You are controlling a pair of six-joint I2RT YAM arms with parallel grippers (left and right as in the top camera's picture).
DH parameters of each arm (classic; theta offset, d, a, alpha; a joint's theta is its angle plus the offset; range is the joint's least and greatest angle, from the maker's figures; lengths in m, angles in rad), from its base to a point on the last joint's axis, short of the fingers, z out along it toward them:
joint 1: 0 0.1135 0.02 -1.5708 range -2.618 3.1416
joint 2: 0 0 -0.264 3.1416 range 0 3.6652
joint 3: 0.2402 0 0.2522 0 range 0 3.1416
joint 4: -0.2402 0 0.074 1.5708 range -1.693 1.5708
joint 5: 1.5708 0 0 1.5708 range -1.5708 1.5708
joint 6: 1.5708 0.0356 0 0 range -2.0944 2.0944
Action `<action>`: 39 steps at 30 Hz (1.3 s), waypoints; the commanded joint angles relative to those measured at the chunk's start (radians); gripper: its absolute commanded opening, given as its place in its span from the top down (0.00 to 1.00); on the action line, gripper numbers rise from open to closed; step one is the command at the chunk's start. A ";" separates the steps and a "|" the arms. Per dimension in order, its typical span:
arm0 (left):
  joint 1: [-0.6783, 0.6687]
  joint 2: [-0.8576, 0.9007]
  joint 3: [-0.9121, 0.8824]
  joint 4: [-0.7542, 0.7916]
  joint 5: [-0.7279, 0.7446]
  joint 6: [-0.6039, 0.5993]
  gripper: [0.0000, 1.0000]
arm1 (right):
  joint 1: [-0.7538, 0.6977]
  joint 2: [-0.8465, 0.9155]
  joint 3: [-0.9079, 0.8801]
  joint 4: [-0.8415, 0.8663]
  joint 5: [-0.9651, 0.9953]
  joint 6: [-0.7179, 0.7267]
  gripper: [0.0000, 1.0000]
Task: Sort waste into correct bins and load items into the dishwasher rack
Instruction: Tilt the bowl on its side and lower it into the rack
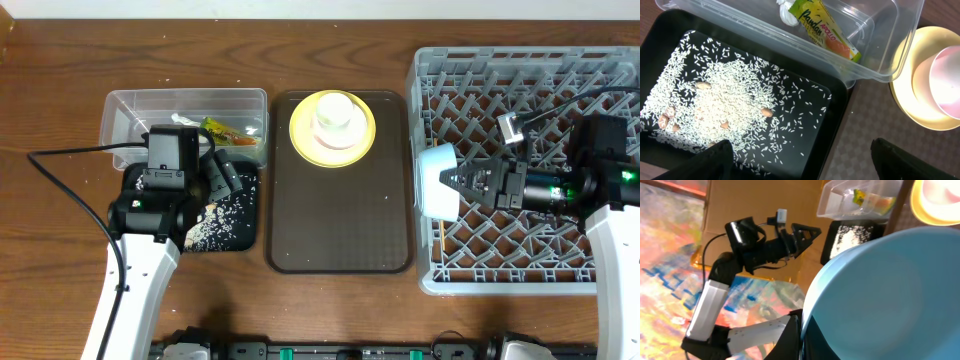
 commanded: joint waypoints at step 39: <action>0.005 0.005 -0.007 0.003 -0.012 0.017 0.09 | -0.199 0.003 -0.340 -0.141 0.011 -0.490 0.99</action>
